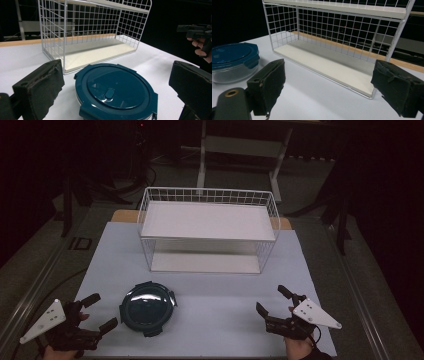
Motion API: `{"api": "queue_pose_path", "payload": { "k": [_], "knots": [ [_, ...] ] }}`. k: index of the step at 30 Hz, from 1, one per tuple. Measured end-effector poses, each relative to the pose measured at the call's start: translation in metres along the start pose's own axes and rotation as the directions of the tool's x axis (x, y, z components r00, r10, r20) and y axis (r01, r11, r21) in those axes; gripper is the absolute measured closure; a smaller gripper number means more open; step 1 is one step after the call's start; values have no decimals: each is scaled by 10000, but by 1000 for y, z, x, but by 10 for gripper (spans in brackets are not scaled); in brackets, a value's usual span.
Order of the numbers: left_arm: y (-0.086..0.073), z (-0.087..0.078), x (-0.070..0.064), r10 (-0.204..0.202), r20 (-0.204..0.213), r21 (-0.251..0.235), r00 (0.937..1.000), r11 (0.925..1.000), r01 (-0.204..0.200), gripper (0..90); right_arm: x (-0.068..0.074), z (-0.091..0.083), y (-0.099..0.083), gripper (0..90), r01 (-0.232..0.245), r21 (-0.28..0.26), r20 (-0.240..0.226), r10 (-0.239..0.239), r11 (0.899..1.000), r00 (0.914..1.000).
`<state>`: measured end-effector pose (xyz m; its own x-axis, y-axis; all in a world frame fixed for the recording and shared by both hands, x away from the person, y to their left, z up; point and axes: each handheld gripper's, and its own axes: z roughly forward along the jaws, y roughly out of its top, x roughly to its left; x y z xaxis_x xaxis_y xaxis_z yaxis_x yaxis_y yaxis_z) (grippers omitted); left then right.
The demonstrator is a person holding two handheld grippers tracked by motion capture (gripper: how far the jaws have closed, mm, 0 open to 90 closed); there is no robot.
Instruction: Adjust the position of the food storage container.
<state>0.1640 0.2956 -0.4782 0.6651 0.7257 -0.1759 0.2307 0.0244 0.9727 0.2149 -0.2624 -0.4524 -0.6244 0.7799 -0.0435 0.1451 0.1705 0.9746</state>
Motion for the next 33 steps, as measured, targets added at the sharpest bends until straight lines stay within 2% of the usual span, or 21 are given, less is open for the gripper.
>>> {"api": "queue_pose_path", "payload": {
  "k": [2,8,10,12,13,14,16,19,20,23,25,28,29,30,32,33],
  "knots": [
    [3,-1,-2,186,-17,-23,9998,9998,-186,0,0,0,0,115,-12,-34,0,12,10000,10000],
    [9,0,-5,201,209,95,9996,9997,-203,0,-1,-1,1,115,-144,-72,26,144,9999,9999],
    [17,-2,-4,111,438,310,9990,9994,-125,0,-1,-1,2,115,-195,-79,29,195,9998,9998],
    [21,-5,-3,51,142,449,9999,9990,-58,0,-1,-1,2,115,-202,-67,46,203,9998,9998],
    [23,-8,-2,71,157,494,9999,9987,-78,0,-1,-1,2,115,-214,-84,31,214,9997,9998],
    [23,-10,0,-5,348,509,9994,9987,-12,0,-1,0,2,115,-242,-83,15,242,9997,9997],
    [24,-14,4,-146,373,576,9992,9983,125,0,-1,0,2,115,-232,-79,37,233,9997,9997],
    [22,-17,10,1,328,1179,9995,9930,-39,0,-1,1,2,115,-245,-51,42,245,9997,9997],
    [20,-18,13,142,264,1319,9995,9911,-176,40,-1,1,2,115,-288,-49,12,288,9996,9996],
    [12,-19,23,136,356,2069,9993,9781,-207,210,-1,1,2,115,-301,-33,-19,301,9995,9995],
    [5,-19,29,-11,383,2514,9993,9678,-86,392,0,1,2,115,-275,-19,-46,274,9996,9996],
    [-5,-15,36,-116,296,3216,9995,9469,15,578,0,1,2,115,-275,-34,-62,275,9996,9996],
    [-9,-13,38,-161,206,3481,9997,9374,79,630,-1,1,2,115,-292,-39,-65,292,9996,9996],
    [-12,-11,39,-161,265,3634,9995,9316,54,678,-1,2,2,116,-312,-38,-47,312,9995,9995],
    [-18,-6,40,-190,254,4036,9995,9149,71,761,-2,2,2,115,-387,-2,-72,387,9992,9992],
    [-19,-4,40,-131,372,4159,9992,9094,-36,805,-2,2,1,116,-381,12,-70,381,9993,9993]
  ]
}}
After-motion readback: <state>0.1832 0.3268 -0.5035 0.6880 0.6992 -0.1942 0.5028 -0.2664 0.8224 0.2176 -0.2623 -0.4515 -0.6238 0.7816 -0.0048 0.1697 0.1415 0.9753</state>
